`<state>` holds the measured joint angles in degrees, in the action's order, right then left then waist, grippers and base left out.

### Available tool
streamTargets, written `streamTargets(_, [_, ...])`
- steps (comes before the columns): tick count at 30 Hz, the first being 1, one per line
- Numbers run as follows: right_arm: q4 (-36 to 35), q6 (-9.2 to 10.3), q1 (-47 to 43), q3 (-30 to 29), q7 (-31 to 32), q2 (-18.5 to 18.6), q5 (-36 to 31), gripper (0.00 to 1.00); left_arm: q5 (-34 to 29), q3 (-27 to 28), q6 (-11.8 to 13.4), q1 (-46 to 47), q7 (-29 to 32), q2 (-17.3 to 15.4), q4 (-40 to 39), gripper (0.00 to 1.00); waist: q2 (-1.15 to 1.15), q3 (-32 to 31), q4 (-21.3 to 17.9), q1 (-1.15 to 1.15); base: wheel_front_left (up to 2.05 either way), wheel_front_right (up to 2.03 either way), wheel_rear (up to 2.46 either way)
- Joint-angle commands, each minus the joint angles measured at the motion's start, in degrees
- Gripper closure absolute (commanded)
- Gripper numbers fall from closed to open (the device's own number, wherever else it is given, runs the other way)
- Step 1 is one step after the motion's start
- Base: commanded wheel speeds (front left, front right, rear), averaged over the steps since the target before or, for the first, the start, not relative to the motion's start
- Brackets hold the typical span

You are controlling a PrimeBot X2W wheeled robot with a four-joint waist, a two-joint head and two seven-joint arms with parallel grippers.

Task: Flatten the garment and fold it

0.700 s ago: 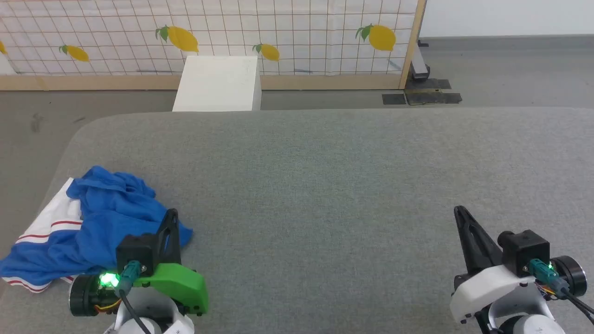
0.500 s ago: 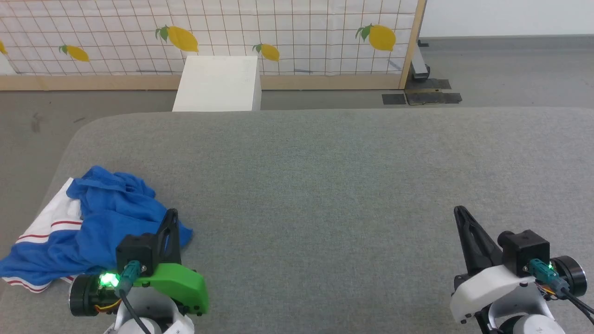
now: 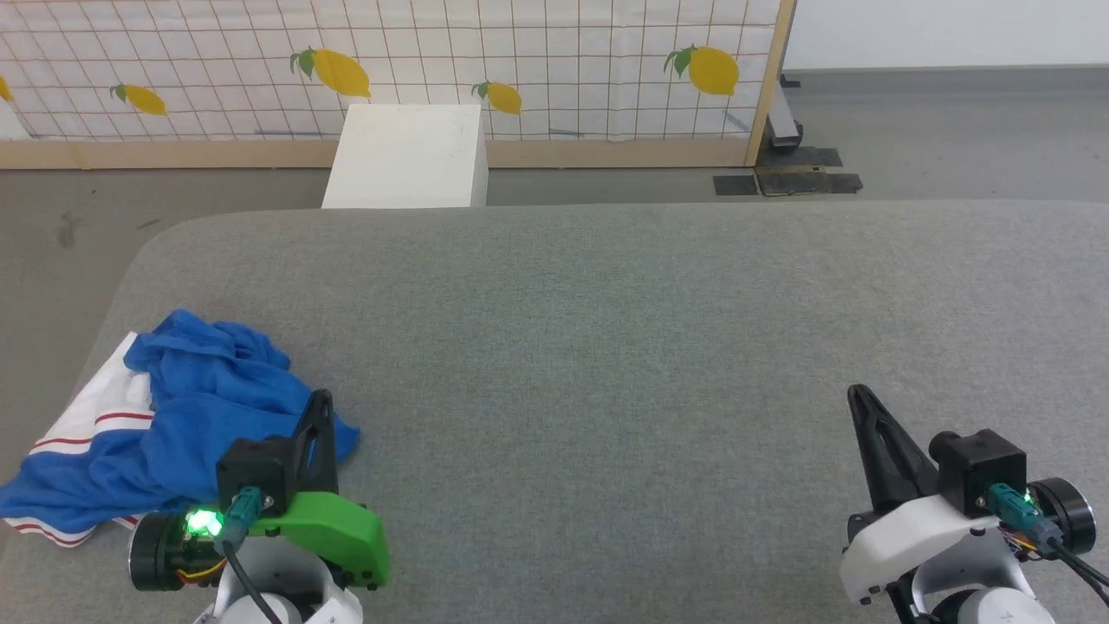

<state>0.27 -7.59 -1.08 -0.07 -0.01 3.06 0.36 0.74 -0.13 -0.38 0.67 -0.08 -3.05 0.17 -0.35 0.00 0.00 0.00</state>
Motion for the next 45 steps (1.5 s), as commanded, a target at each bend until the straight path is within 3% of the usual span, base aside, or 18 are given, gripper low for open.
streamTargets(1, [-0.3,0.10,1.1,0.1,0.0,-0.2,-0.4,1.00,-0.7,0.1,0.4,-0.7,0.1,0.2,-0.2,1.00,0.35,0.0,0.0,0.00,0.00,0.00,0.00])
streamTargets(11, [-0.3,0.10,1.1,0.1,0.0,-0.2,-0.4,1.00,-0.7,0.1,0.4,-0.7,0.1,0.2,-0.2,1.00,0.35,0.0,0.0,0.00,0.00,0.00,0.00])
streamTargets(12, [0.0,0.00,0.0,0.0,0.0,0.0,0.0,0.00,0.0,0.0,0.0,0.0,0.0,0.0,0.0,0.00,0.00,0.0,0.0,0.00,0.00,0.00,0.00])
streamTargets(13, [0.0,0.00,0.0,0.0,0.0,0.0,0.0,0.00,0.1,0.0,0.0,0.0,0.0,0.0,0.0,0.00,0.00,0.0,0.0,0.00,0.00,0.00,0.00])
streamTargets(14, [0.0,0.00,0.0,0.0,0.0,0.0,0.0,1.00,0.2,-0.1,0.0,0.0,0.0,0.0,0.0,1.00,0.00,0.0,0.0,0.00,0.00,0.00,0.00])
streamTargets(15, [0.0,0.00,0.0,0.0,0.0,0.0,0.0,0.00,0.3,-0.1,0.0,0.0,0.0,0.0,0.0,0.00,0.00,0.0,0.0,0.00,0.00,0.00,0.00])
streamTargets(45, [0.7,0.02,-0.9,-0.4,-3.5,0.0,1.0,0.00,3.3,-3.3,0.3,0.9,-3.5,0.0,3.7,0.00,0.08,-0.8,0.0,0.00,0.00,0.00,0.00])
